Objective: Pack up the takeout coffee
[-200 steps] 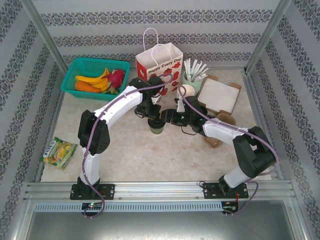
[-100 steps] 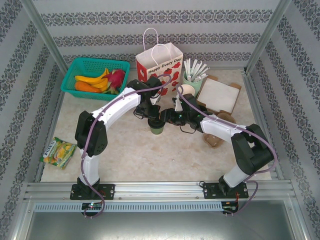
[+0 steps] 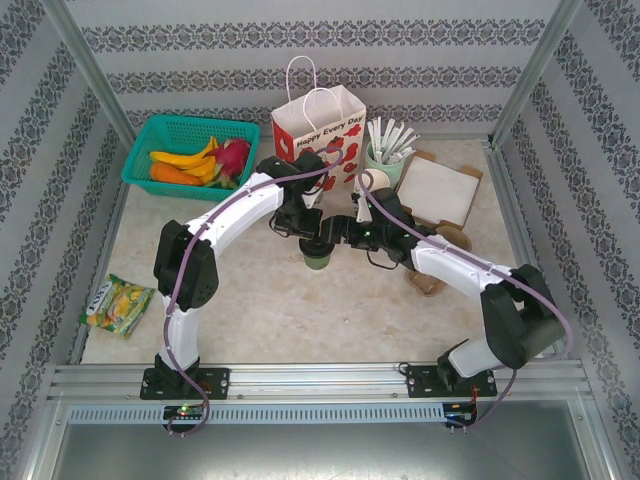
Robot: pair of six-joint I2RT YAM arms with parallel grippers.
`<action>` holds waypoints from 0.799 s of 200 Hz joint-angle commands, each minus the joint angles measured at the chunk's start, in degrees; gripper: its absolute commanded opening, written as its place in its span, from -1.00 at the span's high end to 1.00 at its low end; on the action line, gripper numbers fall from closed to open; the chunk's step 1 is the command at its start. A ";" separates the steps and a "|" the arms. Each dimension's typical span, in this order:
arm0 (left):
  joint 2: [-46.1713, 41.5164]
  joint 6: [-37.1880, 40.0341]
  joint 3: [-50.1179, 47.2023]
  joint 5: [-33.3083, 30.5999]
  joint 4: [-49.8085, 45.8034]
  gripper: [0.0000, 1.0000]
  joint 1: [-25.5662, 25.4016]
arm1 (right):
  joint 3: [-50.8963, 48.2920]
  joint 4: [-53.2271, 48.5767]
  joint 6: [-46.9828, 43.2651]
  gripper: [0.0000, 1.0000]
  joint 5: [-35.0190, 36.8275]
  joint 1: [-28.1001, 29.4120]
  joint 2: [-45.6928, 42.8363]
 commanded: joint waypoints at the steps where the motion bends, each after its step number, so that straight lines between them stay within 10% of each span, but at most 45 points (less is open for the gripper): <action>1: 2.32 -1.58 1.22 0.56 -3.82 0.75 -0.74 | -1.82 0.90 -3.00 -0.66 1.22 -0.21 -1.90; 160: 1.09 -1.26 3.50 2.30 -4.32 0.55 -0.65 | 0.91 -2.61 -3.86 -0.44 0.53 0.65 3.94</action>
